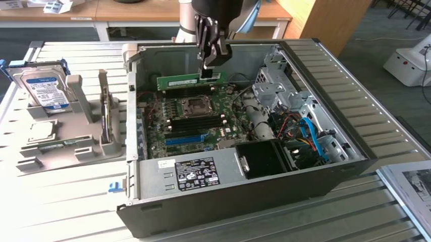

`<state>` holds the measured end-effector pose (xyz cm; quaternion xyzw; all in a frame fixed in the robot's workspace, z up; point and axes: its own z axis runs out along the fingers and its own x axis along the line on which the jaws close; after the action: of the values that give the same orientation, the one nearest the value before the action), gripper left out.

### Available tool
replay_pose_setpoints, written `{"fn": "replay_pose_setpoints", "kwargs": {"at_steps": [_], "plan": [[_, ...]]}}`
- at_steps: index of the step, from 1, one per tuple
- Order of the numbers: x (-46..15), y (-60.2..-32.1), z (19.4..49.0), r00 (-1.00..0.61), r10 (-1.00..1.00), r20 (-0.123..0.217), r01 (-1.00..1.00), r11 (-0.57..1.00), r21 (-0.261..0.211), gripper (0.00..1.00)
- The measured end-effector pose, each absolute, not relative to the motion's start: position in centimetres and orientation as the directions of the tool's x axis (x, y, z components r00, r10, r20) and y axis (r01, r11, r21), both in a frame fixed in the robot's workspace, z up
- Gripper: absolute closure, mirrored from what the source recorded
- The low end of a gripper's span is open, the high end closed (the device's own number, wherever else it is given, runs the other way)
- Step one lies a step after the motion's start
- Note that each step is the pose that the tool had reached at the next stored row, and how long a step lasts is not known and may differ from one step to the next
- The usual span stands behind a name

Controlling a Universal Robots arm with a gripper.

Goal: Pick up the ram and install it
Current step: 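Pick up the ram and move it above insertion slot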

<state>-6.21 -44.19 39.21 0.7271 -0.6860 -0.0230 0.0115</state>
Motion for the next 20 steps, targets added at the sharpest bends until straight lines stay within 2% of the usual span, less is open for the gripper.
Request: {"fn": "replay_pose_setpoints", "kwargs": {"at_steps": [20], "plan": [[-6.2,-42.7,39.0,-0.001,-1.0,-0.018,-0.999,0.0,0.048,0.88]]}}
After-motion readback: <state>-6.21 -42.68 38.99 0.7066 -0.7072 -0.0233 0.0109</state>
